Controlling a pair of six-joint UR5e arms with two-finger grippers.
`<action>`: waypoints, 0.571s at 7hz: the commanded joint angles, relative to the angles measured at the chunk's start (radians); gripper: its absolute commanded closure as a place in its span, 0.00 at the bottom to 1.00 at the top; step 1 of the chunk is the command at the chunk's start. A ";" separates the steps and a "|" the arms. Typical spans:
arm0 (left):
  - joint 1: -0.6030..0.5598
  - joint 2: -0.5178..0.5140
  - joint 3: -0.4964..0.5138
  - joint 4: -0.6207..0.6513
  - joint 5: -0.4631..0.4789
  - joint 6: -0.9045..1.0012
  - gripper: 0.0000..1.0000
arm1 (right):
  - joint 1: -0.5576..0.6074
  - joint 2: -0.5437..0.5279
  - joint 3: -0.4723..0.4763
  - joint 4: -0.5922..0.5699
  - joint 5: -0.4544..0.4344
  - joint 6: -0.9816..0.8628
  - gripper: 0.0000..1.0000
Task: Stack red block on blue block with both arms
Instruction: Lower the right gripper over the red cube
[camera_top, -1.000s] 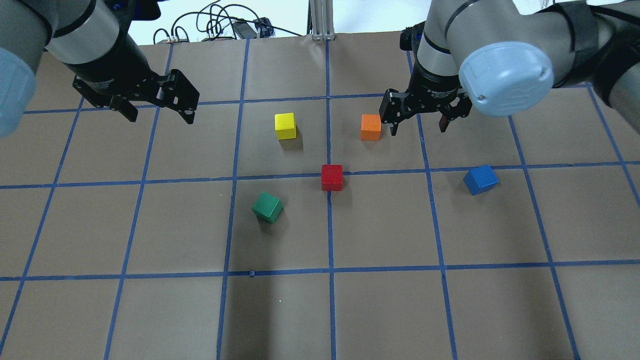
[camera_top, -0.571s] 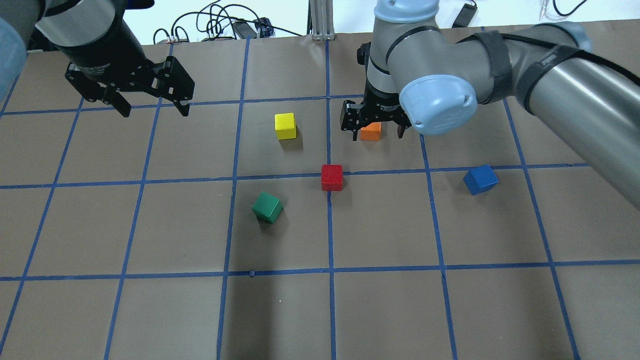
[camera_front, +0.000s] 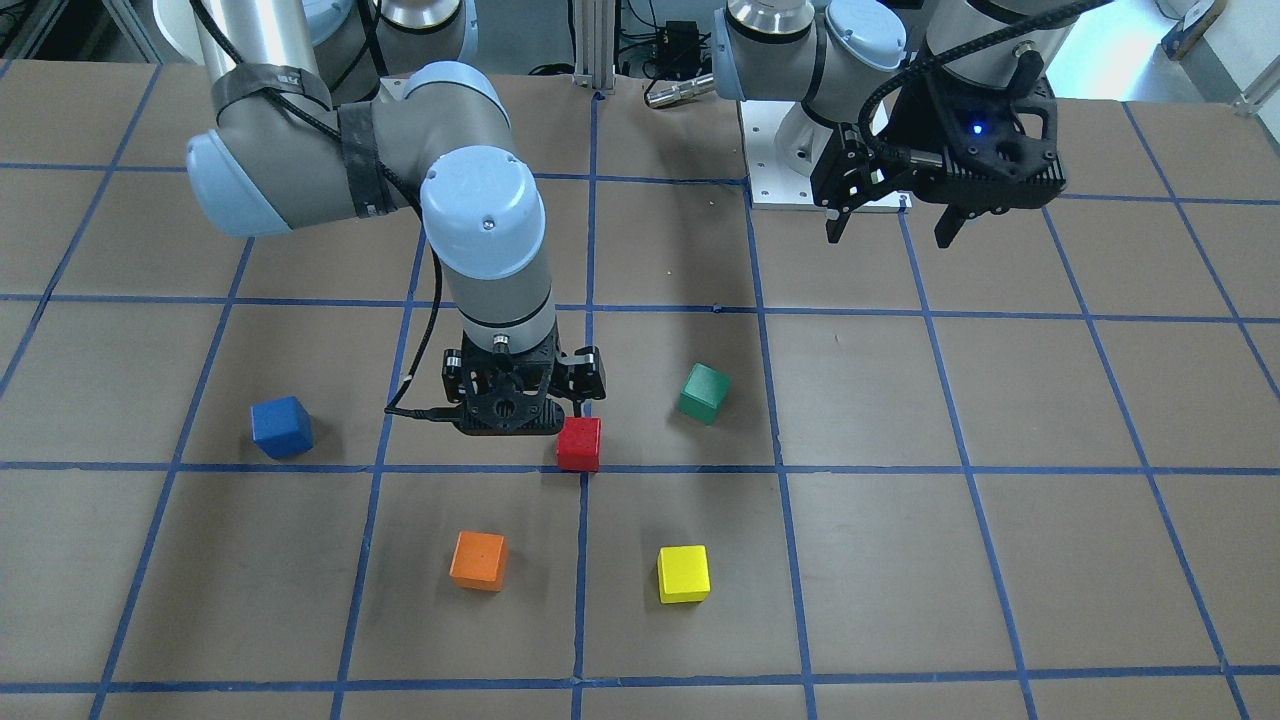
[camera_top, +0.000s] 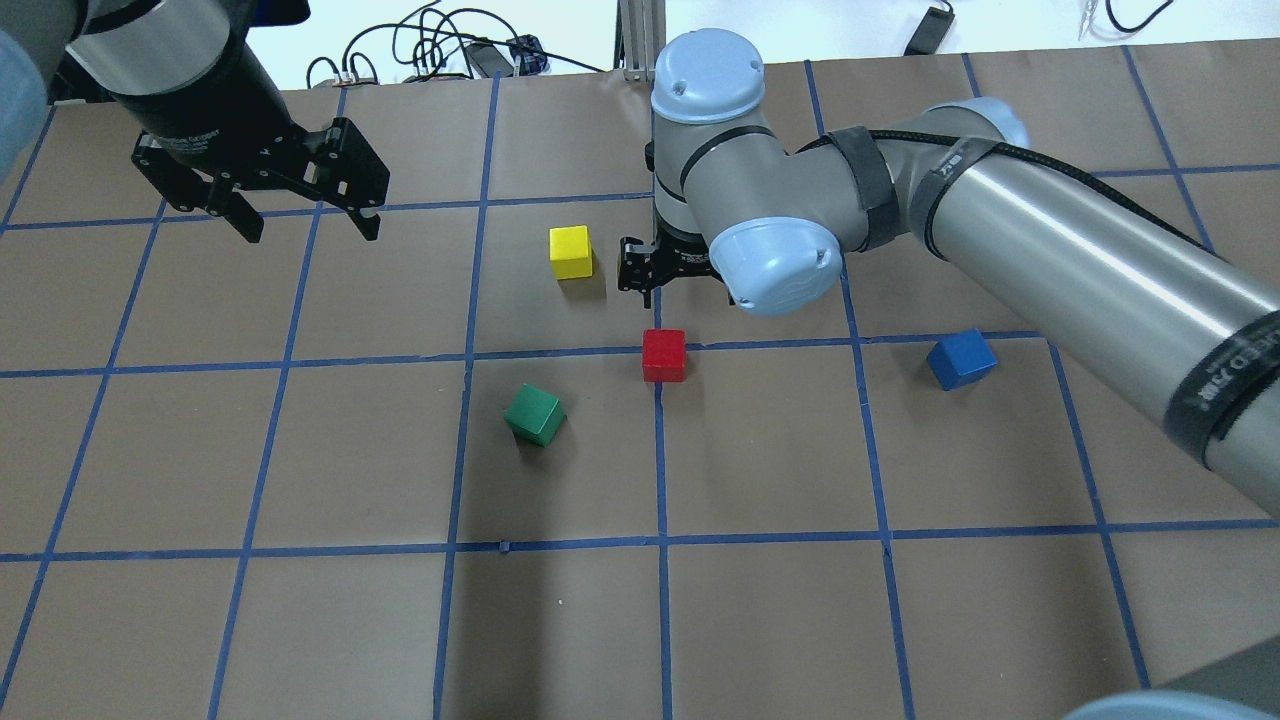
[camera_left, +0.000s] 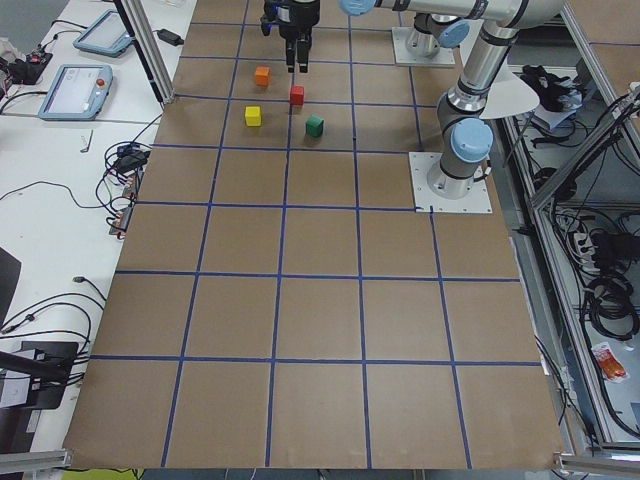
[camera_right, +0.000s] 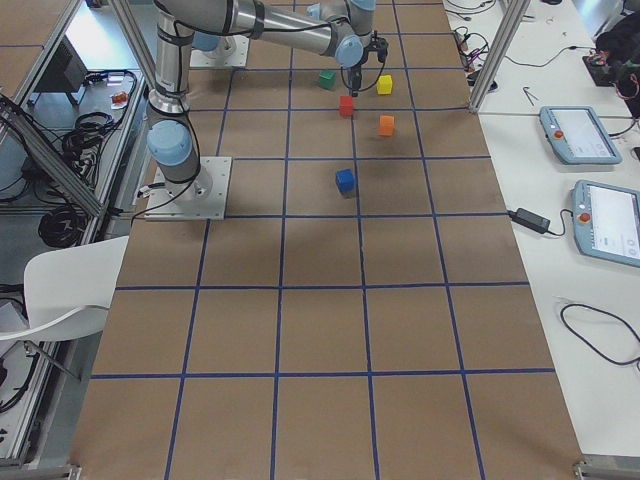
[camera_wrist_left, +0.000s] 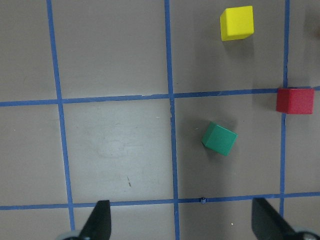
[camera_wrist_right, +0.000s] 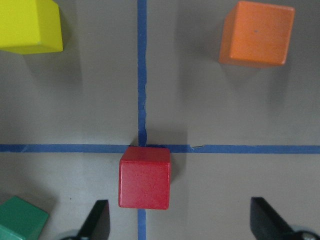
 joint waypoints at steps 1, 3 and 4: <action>0.000 0.009 -0.022 0.008 -0.020 0.000 0.00 | 0.004 0.044 0.001 -0.049 0.002 0.002 0.00; 0.000 0.011 -0.022 0.008 -0.021 -0.003 0.00 | 0.004 0.060 0.002 -0.049 0.002 0.001 0.00; -0.002 0.008 -0.025 0.006 -0.022 -0.010 0.00 | 0.004 0.063 0.001 -0.049 0.002 0.001 0.00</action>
